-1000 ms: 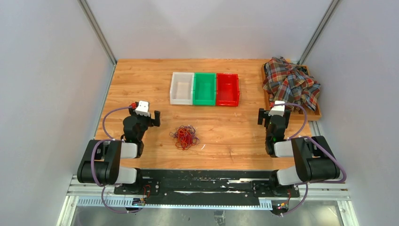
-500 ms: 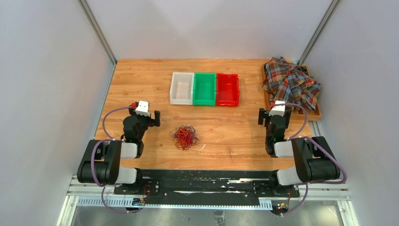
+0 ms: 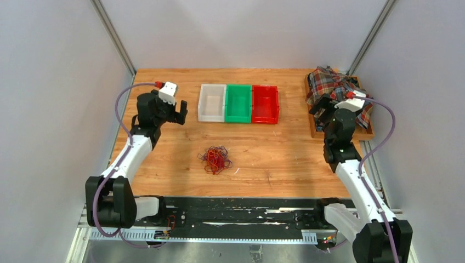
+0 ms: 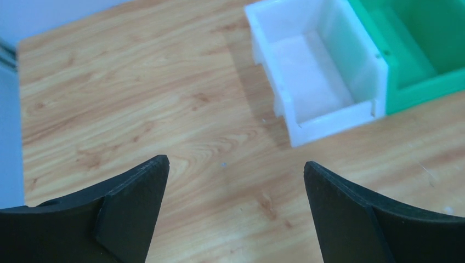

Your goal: Untangle the cables

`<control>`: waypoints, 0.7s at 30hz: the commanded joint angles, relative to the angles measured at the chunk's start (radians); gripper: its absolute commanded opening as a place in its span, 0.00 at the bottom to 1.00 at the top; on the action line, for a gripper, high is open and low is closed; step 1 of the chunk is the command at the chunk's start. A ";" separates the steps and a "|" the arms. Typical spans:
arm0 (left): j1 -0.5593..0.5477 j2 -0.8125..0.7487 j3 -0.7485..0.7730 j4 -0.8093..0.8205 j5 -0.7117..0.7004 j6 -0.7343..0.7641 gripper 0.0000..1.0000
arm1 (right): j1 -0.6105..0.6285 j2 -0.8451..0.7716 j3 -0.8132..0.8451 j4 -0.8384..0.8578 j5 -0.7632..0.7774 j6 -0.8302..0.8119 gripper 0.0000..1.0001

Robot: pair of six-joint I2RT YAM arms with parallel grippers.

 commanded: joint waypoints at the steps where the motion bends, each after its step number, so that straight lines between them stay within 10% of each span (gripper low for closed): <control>1: 0.008 0.013 0.166 -0.567 0.189 0.072 0.98 | -0.057 0.021 -0.029 -0.095 -0.334 0.253 0.94; 13: -0.091 0.152 0.299 -0.846 0.430 0.261 0.98 | 0.448 0.159 0.147 -0.420 -0.406 0.065 0.78; 21: -0.179 0.254 0.308 -0.879 0.459 0.443 0.84 | 0.529 0.163 0.122 -0.491 -0.426 0.084 0.75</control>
